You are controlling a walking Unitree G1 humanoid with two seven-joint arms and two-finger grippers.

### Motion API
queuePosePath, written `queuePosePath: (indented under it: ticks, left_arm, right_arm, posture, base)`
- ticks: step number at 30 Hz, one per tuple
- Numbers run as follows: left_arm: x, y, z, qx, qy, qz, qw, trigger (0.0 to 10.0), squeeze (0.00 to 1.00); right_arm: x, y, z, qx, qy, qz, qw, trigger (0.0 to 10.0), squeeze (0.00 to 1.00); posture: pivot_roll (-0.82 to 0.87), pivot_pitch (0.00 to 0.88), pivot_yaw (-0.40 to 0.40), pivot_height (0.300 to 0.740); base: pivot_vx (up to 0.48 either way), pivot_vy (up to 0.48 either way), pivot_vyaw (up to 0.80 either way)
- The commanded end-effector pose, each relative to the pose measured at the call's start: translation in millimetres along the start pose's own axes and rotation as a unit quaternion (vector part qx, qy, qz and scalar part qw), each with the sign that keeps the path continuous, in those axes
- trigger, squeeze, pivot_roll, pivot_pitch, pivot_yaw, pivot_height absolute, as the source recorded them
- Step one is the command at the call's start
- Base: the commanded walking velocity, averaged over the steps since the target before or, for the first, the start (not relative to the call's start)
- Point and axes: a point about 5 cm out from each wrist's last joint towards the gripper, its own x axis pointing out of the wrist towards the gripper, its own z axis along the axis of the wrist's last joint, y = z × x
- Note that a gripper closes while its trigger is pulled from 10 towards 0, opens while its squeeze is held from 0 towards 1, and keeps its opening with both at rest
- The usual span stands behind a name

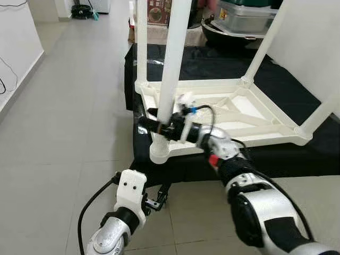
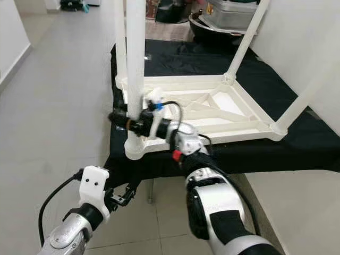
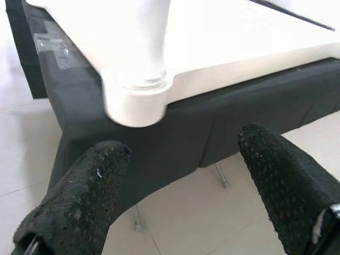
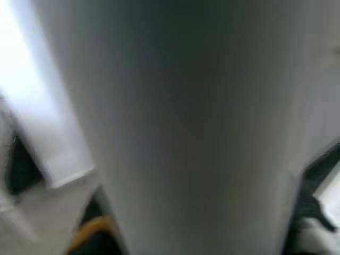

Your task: Building children table

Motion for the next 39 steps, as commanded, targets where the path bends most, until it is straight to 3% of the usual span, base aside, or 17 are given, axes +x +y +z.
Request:
queuePosePath:
  ticks: [1, 4, 7, 9, 11, 12, 13, 19, 20, 21, 22, 23, 26, 27, 28, 32, 39]
  left_arm:
    - [-2.3, -3.0, 4.7, 0.008, -0.021, -0.005, 1.0, 10.0, 0.0]
    - [-3.2, -3.0, 8.4, 0.014, -0.036, -0.003, 0.999, 10.0, 0.0]
    - [-6.8, -1.1, 24.1, 0.05, -0.092, 0.017, 0.994, 10.0, 0.0]
    - [-6.8, -1.1, 24.1, 0.05, -0.092, 0.017, 0.994, 10.0, 0.0]
    - [-10.1, 0.6, 35.2, 0.08, -0.127, 0.041, 0.988, 10.0, 0.0]
    - [-10.1, 0.6, 35.2, 0.08, -0.127, 0.041, 0.988, 10.0, 0.0]
    - [-11.7, 1.2, 38.4, 0.093, -0.137, 0.054, 0.985, 10.0, 0.0]
    - [-11.4, 2.2, 39.7, 0.092, -0.14, 0.057, 0.984, 10.0, 0.0]
    - [-11.0, 1.8, 40.0, 0.091, -0.14, 0.056, 0.984, 10.0, 0.0]
    - [-11.0, 1.8, 40.0, 0.091, -0.14, 0.056, 0.984, 10.0, 0.0]
    - [-10.5, 0.7, 39.7, 0.089, -0.141, 0.05, 0.985, 10.0, 0.0]
    - [-10.5, 0.7, 39.7, 0.089, -0.141, 0.05, 0.985, 10.0, 0.0]
    - [-9.4, -4.8, 37.5, 0.075, -0.138, 0.026, 0.987, 10.0, 0.0]
    - [-9.3, -7.4, 36.5, 0.071, -0.137, 0.016, 0.988, 10.0, 0.0]
    - [-9.3, -7.4, 36.5, 0.071, -0.137, 0.016, 0.988, 10.0, 0.0]
    - [-9.5, -13.2, 34.4, 0.068, -0.134, 0.0, 0.989, 10.0, 0.0]
    - [-9.1, -14.4, 33.3, 0.065, -0.13, -0.008, 0.989, 10.0, 0.0]
  right_arm:
    - [1.0, -10.0, -1.1, -0.007, 0.011, -0.103, 0.995, 0.0, 0.0]
    - [-2.2, -17.0, -2.6, -0.006, 0.012, -0.166, 0.986, 0.0, 0.0]
    - [-21.3, -37.6, -12.1, 0.0, 0.033, -0.341, 0.94, 0.0, 0.0]
    - [-21.3, -37.6, -12.1, 0.0, 0.033, -0.341, 0.94, 0.0, 0.0]
    - [-38.2, -46.4, -25.3, 0.011, 0.055, -0.434, 0.899, 0.0, 0.0]
    - [-38.2, -46.4, -25.3, 0.011, 0.055, -0.434, 0.899, 0.0, 0.0]
    - [-52.5, -50.9, -36.7, 0.025, 0.072, -0.507, 0.858, 0.0, 0.0]
    - [-60.0, -49.1, -43.0, 0.034, 0.063, -0.57, 0.819, 0.0, 0.0]
    - [-55.7, -46.8, -39.3, 0.034, 0.045, -0.564, 0.824, 9.5, 0.0]
    - [-55.7, -46.8, -39.3, 0.034, 0.045, -0.564, 0.824, 9.5, 0.0]
    - [-50.3, -44.8, -31.2, 0.026, 0.014, -0.554, 0.832, 10.0, 1.0]
    - [-50.3, -44.8, -31.2, 0.026, 0.014, -0.554, 0.832, 10.0, 1.0]
    - [-34.3, -38.8, -6.1, -0.013, -0.059, -0.487, 0.871, 10.0, 1.0]
    - [-29.2, -36.7, 1.4, -0.018, -0.079, -0.455, 0.887, 10.0, 0.0]
    - [-29.2, -36.7, 1.4, -0.018, -0.079, -0.455, 0.887, 10.0, 0.0]
    - [-14.2, -29.4, 12.7, 0.036, -0.08, -0.246, 0.965, 10.0, 0.0]
    - [-25.3, -15.9, 5.6, 0.066, -0.023, 0.04, 0.997, 10.0, 0.0]
  posture:
    - [0.1, 0.073, -0.123, 0.74]
    - [0.1, 0.07, -0.124, 0.74]
    - [0.09, 0.075, -0.12, 0.74]
    - [0.09, 0.075, -0.12, 0.74]
    - [0.09, 0.079, -0.12, 0.74]
    - [0.09, 0.079, -0.12, 0.74]
    - [0.09, 0.079, -0.122, 0.74]
    - [0.09, 0.081, -0.12, 0.74]
    - [0.09, 0.083, -0.12, 0.74]
    - [0.09, 0.083, -0.12, 0.74]
    - [0.09, 0.084, -0.118, 0.74]
    - [0.09, 0.084, -0.118, 0.74]
    - [0.09, 0.083, -0.12, 0.74]
    - [0.09, 0.083, -0.12, 0.74]
    - [0.09, 0.083, -0.12, 0.74]
    - [0.09, 0.085, -0.122, 0.74]
    - [0.1, 0.087, -0.125, 0.74]
  base:
    - [0.0, 0.0, 0.0]
    - [0.0, 0.0, 0.0]
    - [0.0, 0.0, 0.0]
    - [0.0, 0.0, 0.0]
    - [0.0, 0.0, 0.0]
    - [0.0, 0.0, 0.0]
    - [0.0, 0.0, 0.0]
    - [0.0, 0.0, 0.0]
    - [0.0, 0.0, 0.0]
    - [0.0, 0.0, 0.0]
    - [0.0, 0.0, 0.0]
    - [0.0, 0.0, 0.0]
    - [0.0, 0.0, 0.0]
    - [0.0, 0.0, 0.0]
    - [0.0, 0.0, 0.0]
    - [0.0, 0.0, 0.0]
    - [0.0, 0.0, 0.0]
